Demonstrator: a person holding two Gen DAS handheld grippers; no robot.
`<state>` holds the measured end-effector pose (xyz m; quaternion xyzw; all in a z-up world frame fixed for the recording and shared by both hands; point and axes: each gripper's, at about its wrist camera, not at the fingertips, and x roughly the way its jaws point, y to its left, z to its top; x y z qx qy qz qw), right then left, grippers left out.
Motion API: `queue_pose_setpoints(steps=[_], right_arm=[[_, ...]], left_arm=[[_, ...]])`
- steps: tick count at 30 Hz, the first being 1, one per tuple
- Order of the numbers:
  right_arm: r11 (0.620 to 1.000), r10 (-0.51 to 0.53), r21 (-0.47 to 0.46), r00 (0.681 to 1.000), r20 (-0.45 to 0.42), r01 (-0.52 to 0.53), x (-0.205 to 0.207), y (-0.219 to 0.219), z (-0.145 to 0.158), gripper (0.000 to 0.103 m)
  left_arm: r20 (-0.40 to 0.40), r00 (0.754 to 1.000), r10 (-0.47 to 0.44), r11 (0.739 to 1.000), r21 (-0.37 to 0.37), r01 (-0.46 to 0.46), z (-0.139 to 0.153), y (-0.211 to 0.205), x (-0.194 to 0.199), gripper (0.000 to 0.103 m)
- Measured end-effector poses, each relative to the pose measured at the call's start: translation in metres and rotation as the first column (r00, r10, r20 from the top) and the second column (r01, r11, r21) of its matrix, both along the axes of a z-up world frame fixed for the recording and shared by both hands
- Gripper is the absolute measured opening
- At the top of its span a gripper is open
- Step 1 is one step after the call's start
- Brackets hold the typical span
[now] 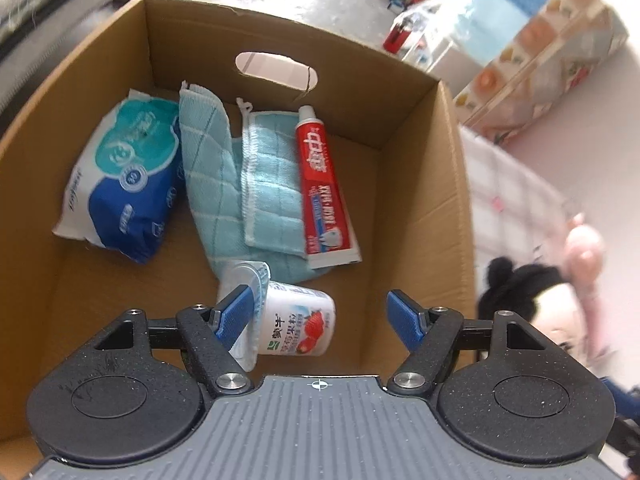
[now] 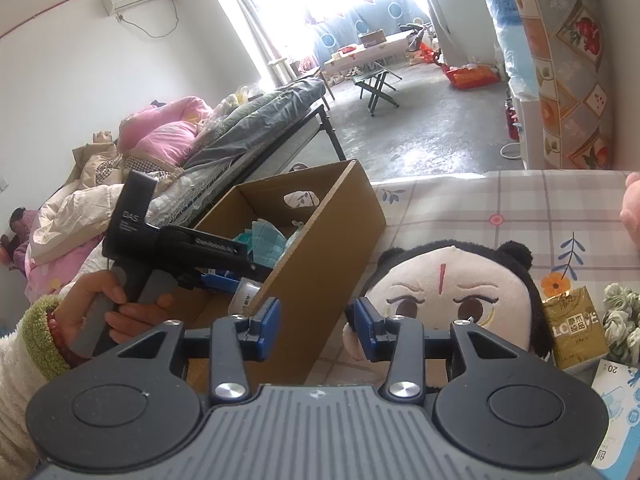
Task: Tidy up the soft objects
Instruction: 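Open the right tool to drop the toothpaste while the left tool releases the yogurt cup into the box, then withdraw both tools from the box back toward the items on the bed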
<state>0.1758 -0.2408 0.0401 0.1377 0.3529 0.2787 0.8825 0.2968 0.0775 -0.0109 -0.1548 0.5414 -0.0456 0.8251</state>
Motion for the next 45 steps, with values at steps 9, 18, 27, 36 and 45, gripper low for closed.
queue_pose_setpoints(steps=[9, 18, 27, 36, 45], right_arm=[[1.000, -0.002, 0.017, 1.000, -0.006, 0.002, -0.008, 0.001, 0.002, 0.043], [1.000, 0.001, -0.005, 1.000, 0.013, -0.001, -0.009, 0.006, 0.012, 0.043], [0.999, 0.052, -0.012, 0.994, 0.096, -0.051, -0.007, 0.031, 0.040, 0.043], [0.978, 0.199, -0.089, 0.976, 0.089, -0.191, 0.047, 0.116, 0.071, 0.042], [0.915, 0.237, -0.269, 0.941, -0.243, -0.300, 0.170, 0.248, 0.003, 0.035]], left_arm=[[0.049, 0.999, 0.020, 0.956, -0.293, -0.005, -0.006, 0.014, -0.009, 0.073], [0.074, 0.993, 0.092, 0.913, -0.404, -0.055, -0.004, 0.028, -0.017, 0.073], [0.246, 0.959, 0.142, 0.980, -0.169, -0.102, 0.043, 0.038, -0.062, 0.085], [0.458, 0.863, 0.213, 0.976, -0.068, -0.205, 0.068, 0.059, -0.140, 0.091], [0.607, 0.714, 0.349, 0.913, -0.050, -0.405, 0.082, 0.116, -0.200, 0.094]])
